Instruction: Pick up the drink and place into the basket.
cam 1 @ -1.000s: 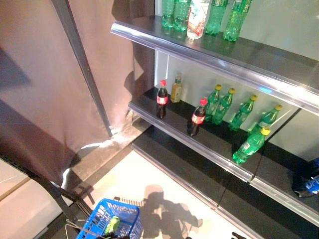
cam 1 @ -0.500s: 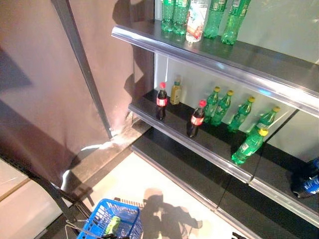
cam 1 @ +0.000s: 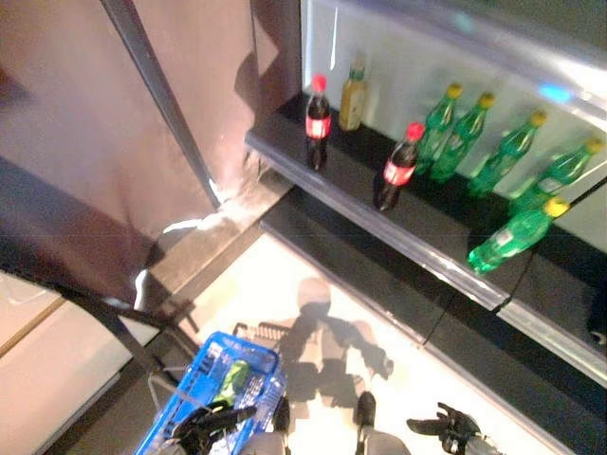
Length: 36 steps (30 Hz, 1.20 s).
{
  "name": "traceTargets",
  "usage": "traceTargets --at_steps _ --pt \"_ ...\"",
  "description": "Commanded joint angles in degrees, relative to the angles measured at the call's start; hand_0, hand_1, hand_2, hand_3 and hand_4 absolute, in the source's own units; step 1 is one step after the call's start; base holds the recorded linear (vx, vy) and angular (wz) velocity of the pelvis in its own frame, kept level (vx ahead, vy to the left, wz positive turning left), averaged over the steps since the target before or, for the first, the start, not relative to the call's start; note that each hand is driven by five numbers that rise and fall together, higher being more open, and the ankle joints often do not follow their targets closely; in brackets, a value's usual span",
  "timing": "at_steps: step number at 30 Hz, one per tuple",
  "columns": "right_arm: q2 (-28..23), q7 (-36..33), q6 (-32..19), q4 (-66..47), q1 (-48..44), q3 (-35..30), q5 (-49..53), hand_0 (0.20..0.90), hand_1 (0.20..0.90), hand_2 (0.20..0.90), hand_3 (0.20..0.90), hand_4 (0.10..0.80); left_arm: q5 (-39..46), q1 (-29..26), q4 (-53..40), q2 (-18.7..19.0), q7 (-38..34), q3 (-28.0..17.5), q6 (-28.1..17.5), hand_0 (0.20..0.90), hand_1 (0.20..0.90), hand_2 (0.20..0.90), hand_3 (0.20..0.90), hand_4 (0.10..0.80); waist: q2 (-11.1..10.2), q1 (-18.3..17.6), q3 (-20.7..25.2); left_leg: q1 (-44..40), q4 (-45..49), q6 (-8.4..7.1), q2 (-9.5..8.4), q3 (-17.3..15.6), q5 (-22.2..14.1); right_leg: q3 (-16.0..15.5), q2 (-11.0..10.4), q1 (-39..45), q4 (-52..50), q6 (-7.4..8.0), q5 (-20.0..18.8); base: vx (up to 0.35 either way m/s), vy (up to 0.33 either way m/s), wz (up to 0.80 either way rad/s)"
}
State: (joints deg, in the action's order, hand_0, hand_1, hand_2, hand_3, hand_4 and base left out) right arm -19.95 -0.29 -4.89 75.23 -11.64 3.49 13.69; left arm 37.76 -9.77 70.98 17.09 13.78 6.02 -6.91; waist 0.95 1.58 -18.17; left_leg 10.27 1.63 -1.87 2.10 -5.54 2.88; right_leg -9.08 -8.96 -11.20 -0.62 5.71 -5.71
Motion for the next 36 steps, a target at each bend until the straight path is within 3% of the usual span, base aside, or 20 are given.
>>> traceTargets --at_steps 1,9,15,19,27,36 --pt "-4.3 -0.3 -2.7 -0.4 -0.9 2.7 3.0 0.900 0.900 0.900 0.900 0.800 4.1 -3.9 -3.8 2.5 1.1 0.8 -5.5 0.300 0.300 0.300 0.200 0.100 -2.4 0.1 -2.1 8.1 13.8 -1.78 3.41 0.4 -5.6 0.1 -2.4 -9.0 -13.7 0.89 5.4 -0.255 -0.041 -0.04" --pt "-4.2 1.7 -8.0 -4.0 -2.4 3.6 7.7 0.900 0.900 0.900 0.900 0.800 4.7 -5.5 -5.1 3.2 0.9 1.2 -5.4 0.300 0.300 0.300 0.200 0.100 -2.9 0.5 -3.9 16.2 22.3 -0.70 3.46 2.1 -8.6 1.0 -2.4 -17.5 -23.9 0.48 8.5 -0.093 -0.040 0.00" --pt "-5.0 4.2 -18.4 -12.4 -6.1 4.5 11.4 0.900 0.900 0.900 0.900 0.800 7.1 -5.3 -8.2 2.6 0.8 3.1 -7.1 0.300 0.300 0.300 0.200 0.100 -1.5 0.3 -5.9 19.2 23.1 -0.13 2.29 3.1 -8.4 2.0 -2.4 -21.8 -26.3 0.67 8.4 -0.052 0.008 -0.05" --pt "-6.3 2.4 -19.5 -25.7 -8.6 6.1 13.5 0.900 0.900 0.900 0.900 0.800 7.5 -5.5 -11.2 3.0 -1.0 4.7 -6.0 0.300 0.300 0.300 0.200 0.100 -1.4 -0.2 -7.0 20.6 24.0 -0.26 2.34 2.8 -8.2 1.7 -2.6 -22.9 -26.9 0.45 8.2 -0.028 -0.016 -0.03" --pt "-9.7 -2.4 -20.7 -53.0 -11.2 7.4 8.5 0.900 0.900 0.900 0.900 0.800 8.3 -3.1 -14.3 3.3 -2.1 5.8 -6.4 0.300 0.300 0.300 0.200 0.100 -1.5 -0.9 -8.2 19.9 22.3 -0.21 2.57 2.3 -7.4 0.8 -2.8 -22.5 -26.0 0.42 8.1 0.010 0.001 0.01" --pt "-11.4 -4.0 -22.0 -65.0 -18.8 5.9 6.3 0.900 0.900 0.900 0.900 0.800 8.2 -4.3 -12.5 2.9 -1.3 5.5 -6.5 0.300 0.300 0.300 0.200 0.100 -1.5 -0.7 -9.1 18.9 21.2 -0.39 2.54 2.3 -7.1 0.2 -2.6 -21.2 -25.0 0.35 8.6 0.019 0.008 -0.01"
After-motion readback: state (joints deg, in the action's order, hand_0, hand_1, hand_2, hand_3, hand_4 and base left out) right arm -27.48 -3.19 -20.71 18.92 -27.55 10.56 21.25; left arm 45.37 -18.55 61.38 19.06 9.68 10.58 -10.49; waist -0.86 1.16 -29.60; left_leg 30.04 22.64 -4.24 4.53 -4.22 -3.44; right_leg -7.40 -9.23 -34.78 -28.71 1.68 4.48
